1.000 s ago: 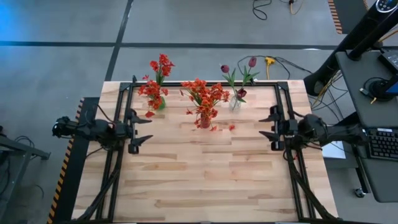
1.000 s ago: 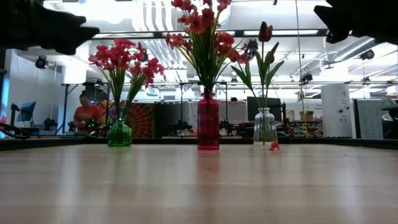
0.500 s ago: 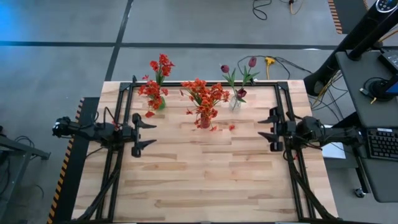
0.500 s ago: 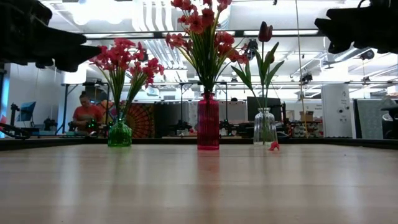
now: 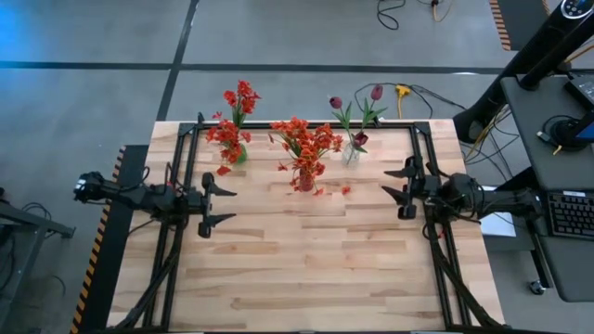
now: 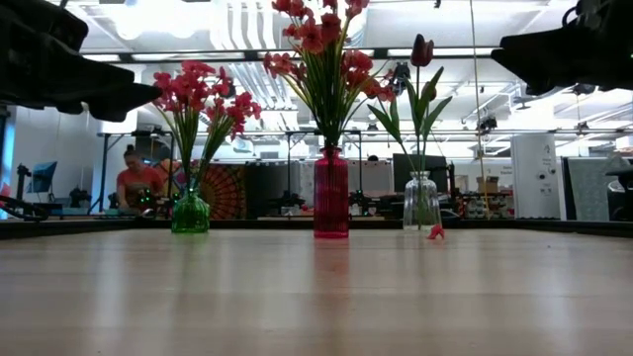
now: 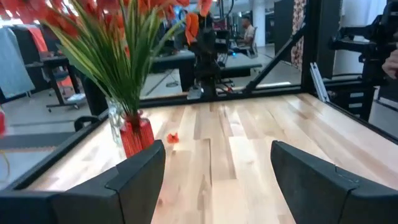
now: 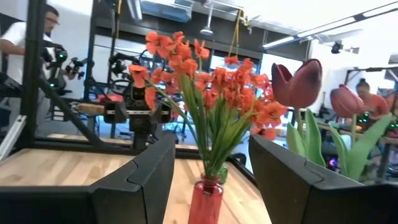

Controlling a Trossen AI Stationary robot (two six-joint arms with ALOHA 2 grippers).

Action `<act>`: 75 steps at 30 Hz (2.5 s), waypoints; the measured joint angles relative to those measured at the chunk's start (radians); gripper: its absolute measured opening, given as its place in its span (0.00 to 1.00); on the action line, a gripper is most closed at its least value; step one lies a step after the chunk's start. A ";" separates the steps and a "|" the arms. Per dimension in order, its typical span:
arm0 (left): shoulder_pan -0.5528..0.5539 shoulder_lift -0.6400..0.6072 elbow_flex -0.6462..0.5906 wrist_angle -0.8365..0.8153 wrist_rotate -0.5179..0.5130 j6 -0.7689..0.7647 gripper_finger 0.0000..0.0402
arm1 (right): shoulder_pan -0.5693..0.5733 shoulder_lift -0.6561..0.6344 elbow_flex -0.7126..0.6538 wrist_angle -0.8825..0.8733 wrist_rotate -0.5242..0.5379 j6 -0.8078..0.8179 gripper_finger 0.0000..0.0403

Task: Sort flowers into vase by color
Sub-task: Return to Home Position

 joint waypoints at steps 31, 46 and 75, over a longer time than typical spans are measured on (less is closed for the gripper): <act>0.000 0.027 0.006 0.011 0.001 -0.068 0.68 | 0.000 0.000 -0.001 -0.017 0.007 0.007 0.49; 0.000 0.028 0.008 0.012 0.001 -0.068 0.68 | 0.000 0.000 -0.001 -0.017 0.006 0.007 0.49; 0.000 0.028 0.008 0.011 0.001 -0.068 0.68 | 0.000 0.000 -0.002 -0.017 0.006 0.007 0.49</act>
